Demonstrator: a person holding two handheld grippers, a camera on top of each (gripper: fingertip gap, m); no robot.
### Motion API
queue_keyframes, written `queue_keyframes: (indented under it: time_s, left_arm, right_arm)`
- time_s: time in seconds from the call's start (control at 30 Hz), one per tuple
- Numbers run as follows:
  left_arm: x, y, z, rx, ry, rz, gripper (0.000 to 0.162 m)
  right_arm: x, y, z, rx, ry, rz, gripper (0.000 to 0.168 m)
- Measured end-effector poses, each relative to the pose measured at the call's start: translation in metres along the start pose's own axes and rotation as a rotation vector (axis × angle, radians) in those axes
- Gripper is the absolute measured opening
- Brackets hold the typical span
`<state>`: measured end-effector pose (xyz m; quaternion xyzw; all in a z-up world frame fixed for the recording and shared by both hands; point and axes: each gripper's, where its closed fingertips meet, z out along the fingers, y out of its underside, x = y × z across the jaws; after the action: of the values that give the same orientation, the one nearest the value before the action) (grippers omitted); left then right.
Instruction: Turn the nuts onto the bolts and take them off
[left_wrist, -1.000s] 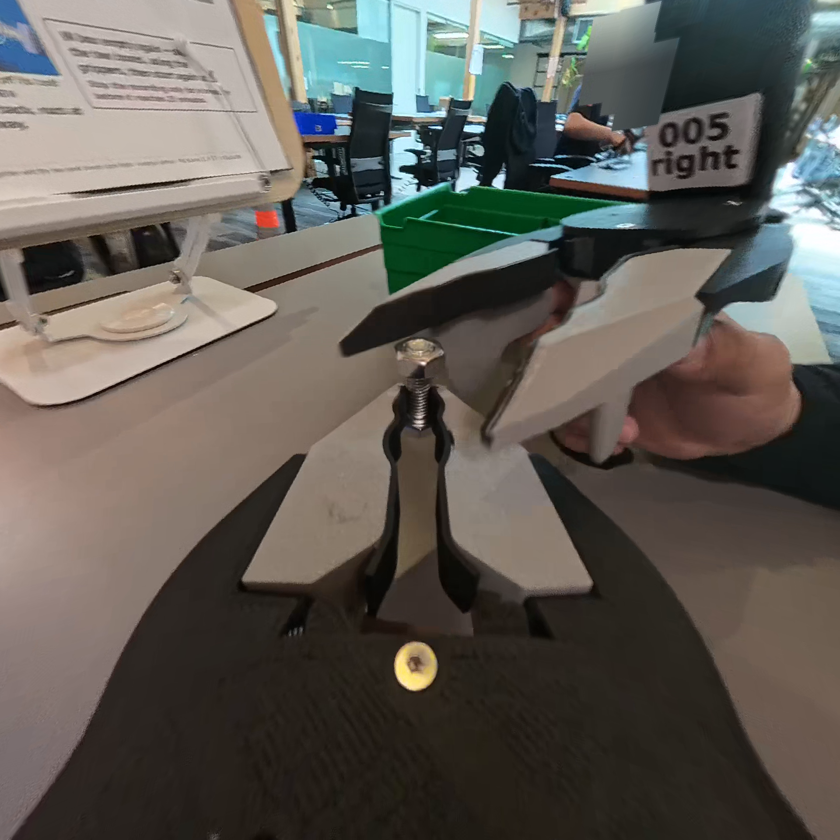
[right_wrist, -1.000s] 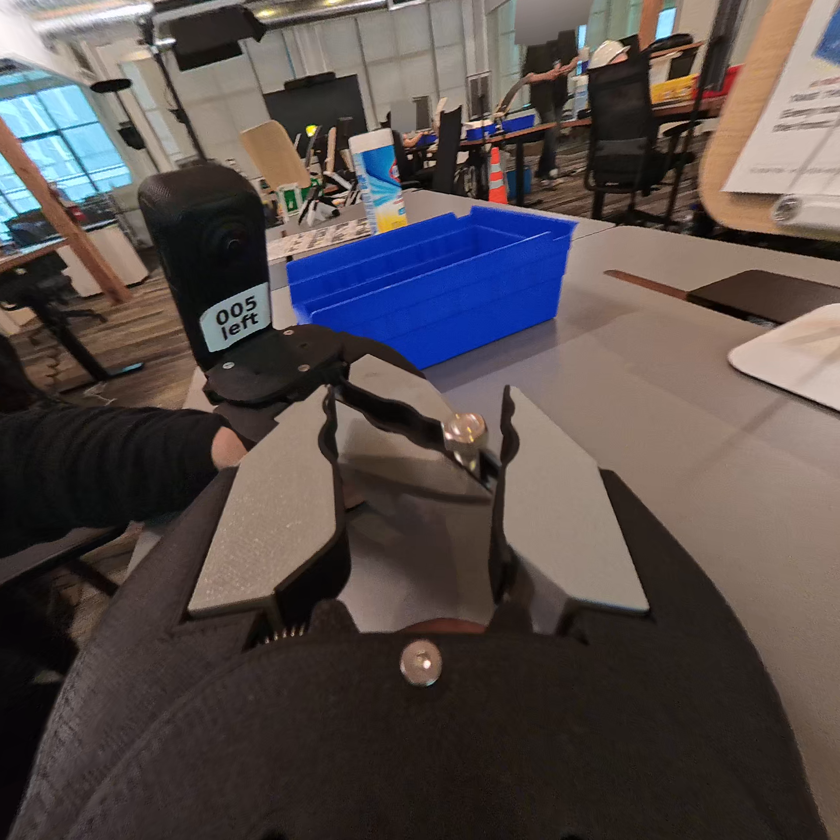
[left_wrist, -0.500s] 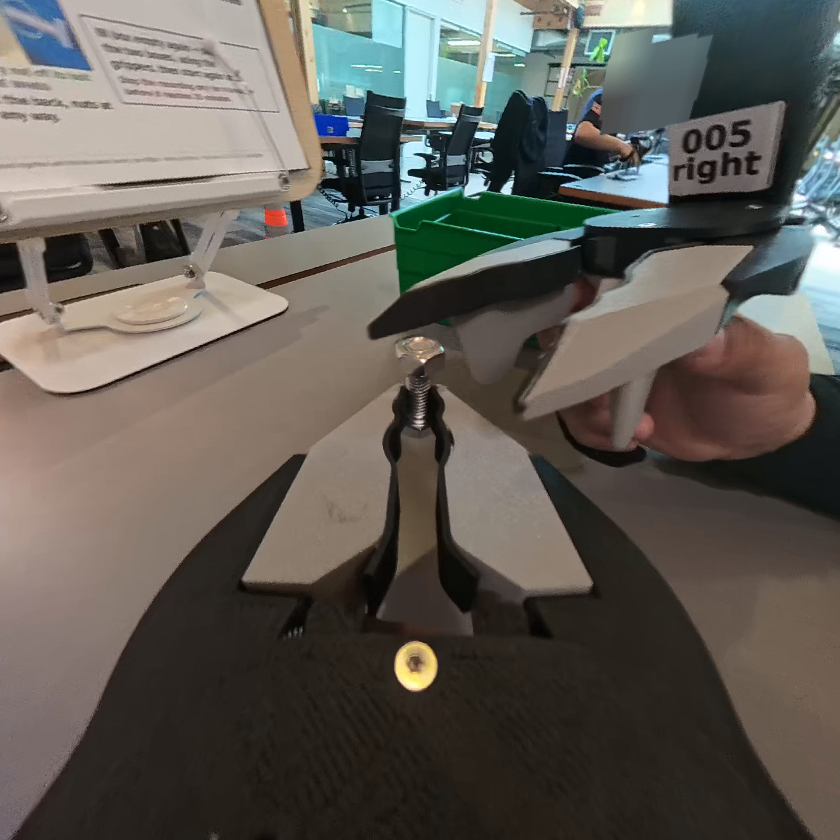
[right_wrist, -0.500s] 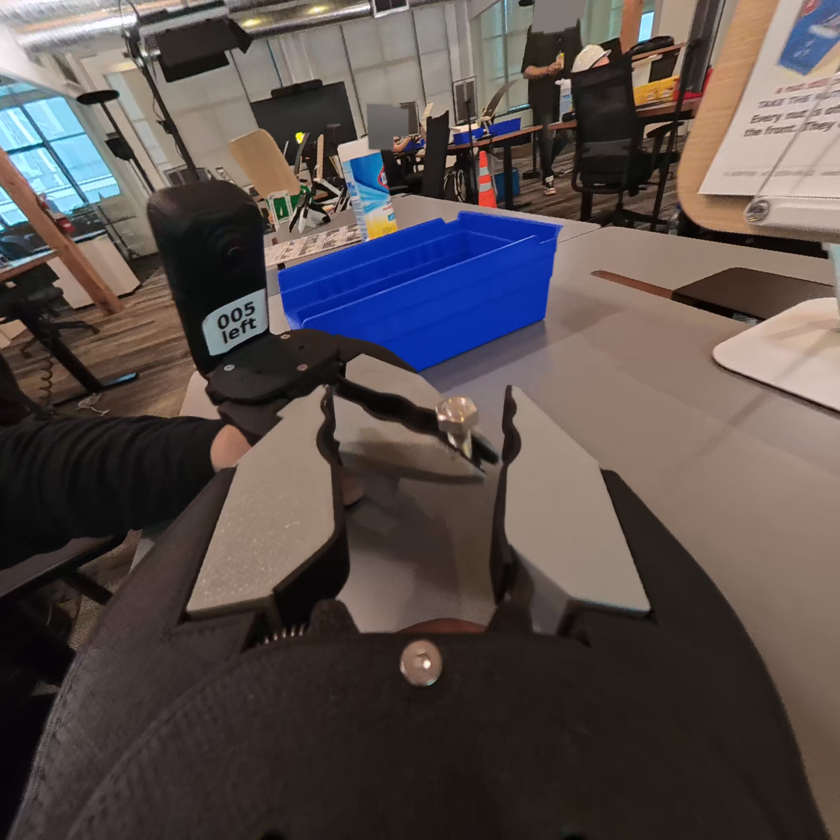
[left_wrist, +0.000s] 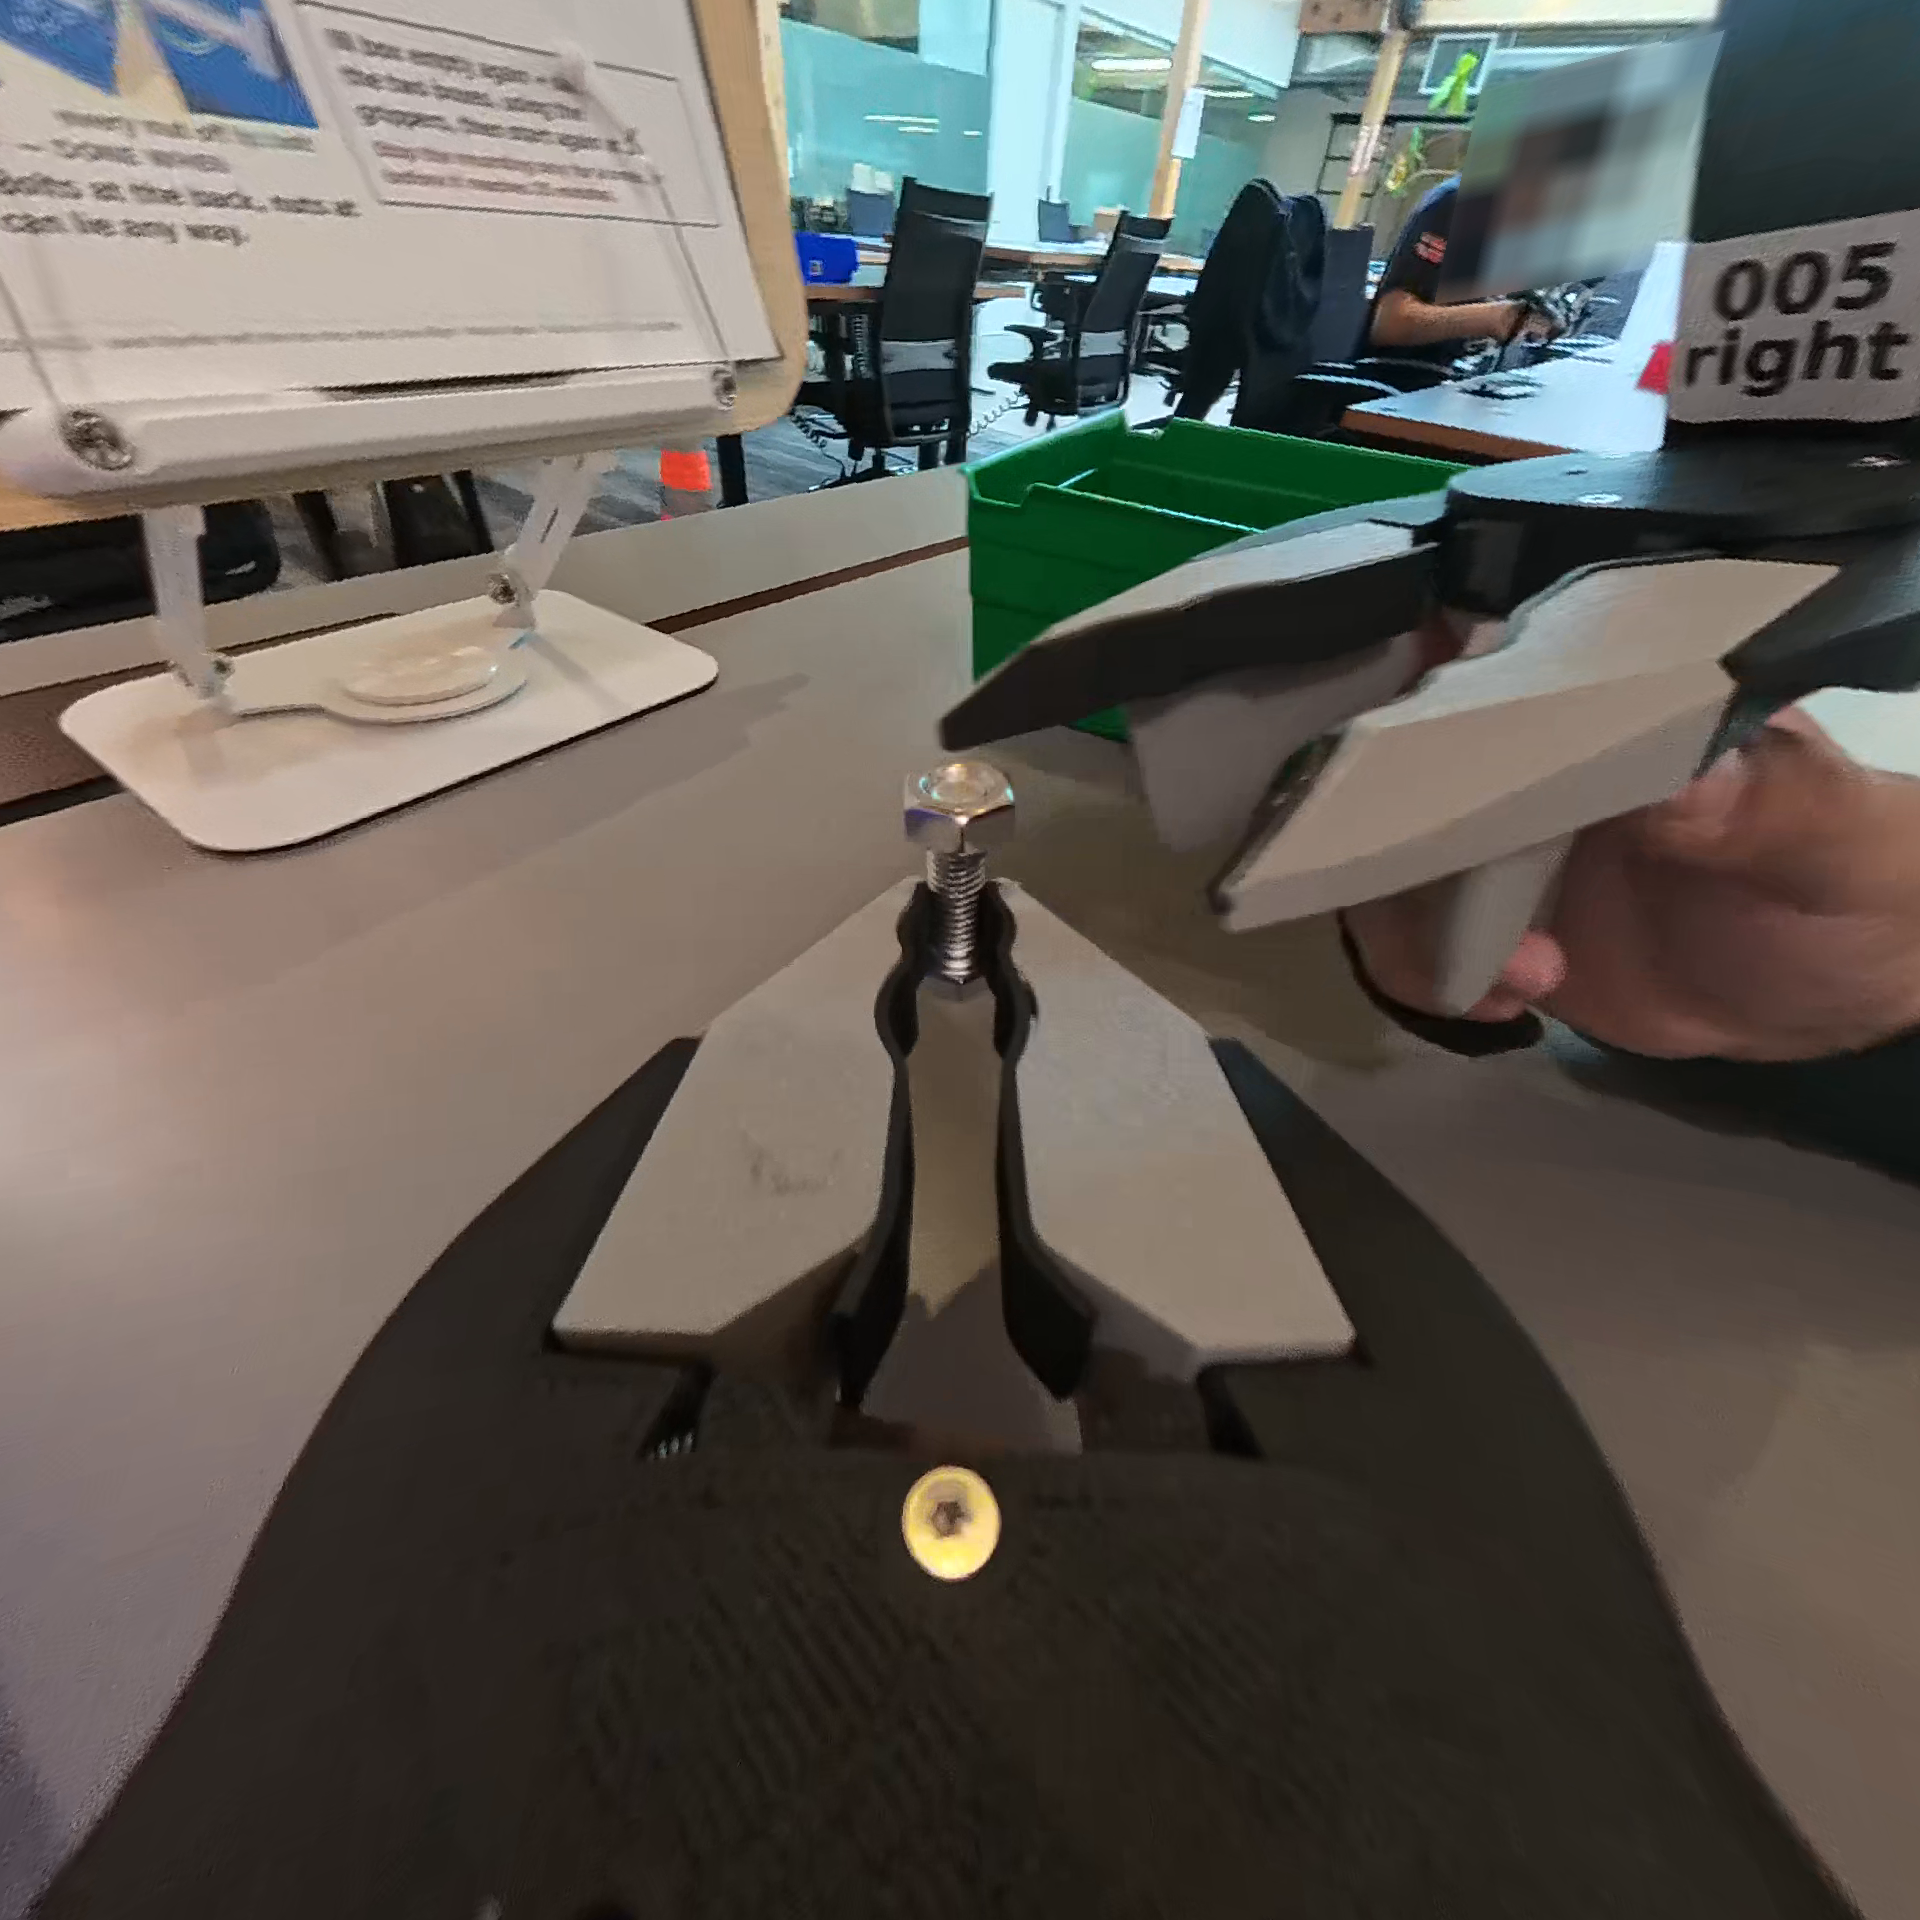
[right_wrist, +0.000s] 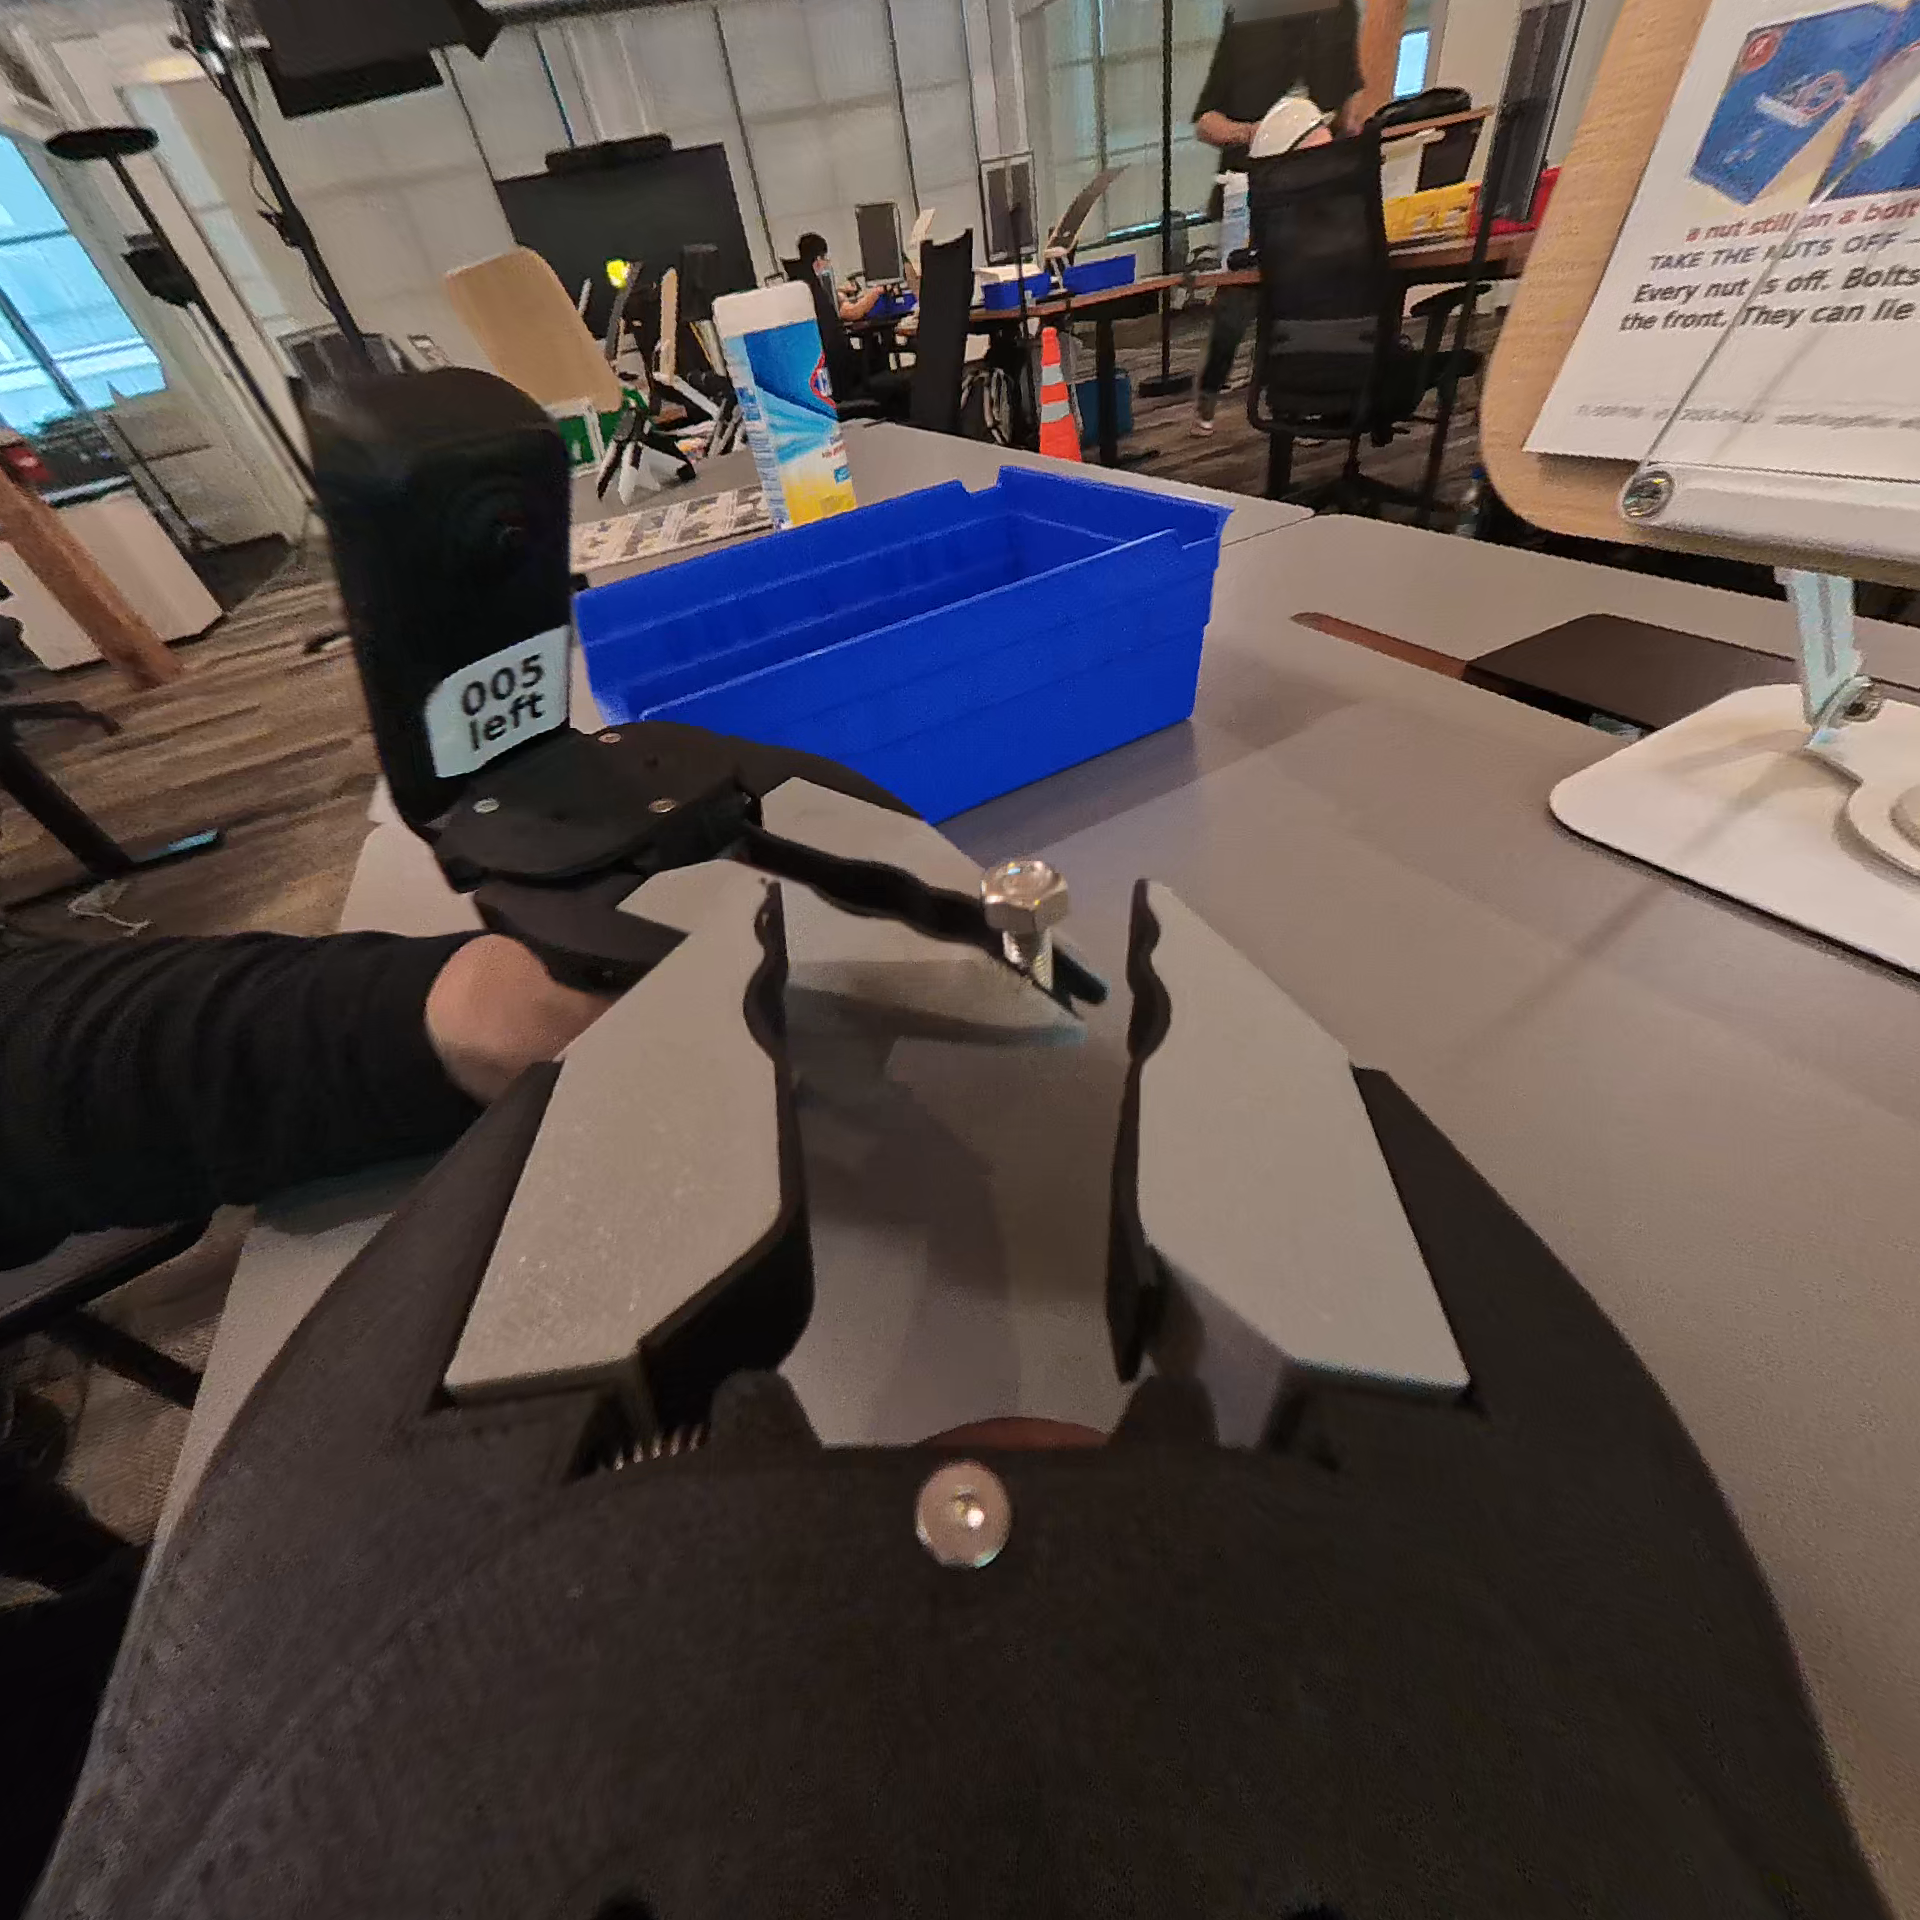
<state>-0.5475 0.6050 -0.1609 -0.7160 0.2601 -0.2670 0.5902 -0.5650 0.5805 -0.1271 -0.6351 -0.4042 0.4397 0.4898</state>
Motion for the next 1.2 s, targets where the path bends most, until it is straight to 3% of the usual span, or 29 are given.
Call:
queue_keyframes:
  time_s: [0.07,0.17,0.23,0.4,0.53,0.7,1.2]
  left_arm:
    - [0.001,-0.001,0.0,0.007,0.023,-0.019,0.006]
    - [0.019,-0.001,0.002,0.007,0.081,0.011,0.006]
    - [0.03,0.0,0.005,0.002,0.111,0.026,0.006]
    - [0.007,0.0,0.002,0.003,0.021,-0.005,0.006]
    - [0.002,-0.001,0.0,0.006,0.026,-0.037,0.006]
    - [0.031,0.003,0.006,-0.014,0.102,0.036,0.006]
    - [0.001,0.001,0.001,-0.007,-0.005,-0.011,0.006]
  right_arm:
    - [-0.007,0.001,0.001,-0.008,-0.056,0.025,0.056]
    - [-0.019,0.004,0.011,-0.009,-0.098,0.038,0.076]
    - [-0.02,0.007,0.015,-0.026,-0.084,0.026,0.077]
    - [-0.003,-0.004,0.001,0.016,-0.006,0.008,0.067]
    - [-0.005,-0.003,-0.002,0.01,-0.048,0.032,0.057]
    - [-0.019,0.006,0.014,-0.009,-0.089,0.081,0.073]
    - [-0.007,-0.001,0.0,0.004,-0.038,0.029,0.056]
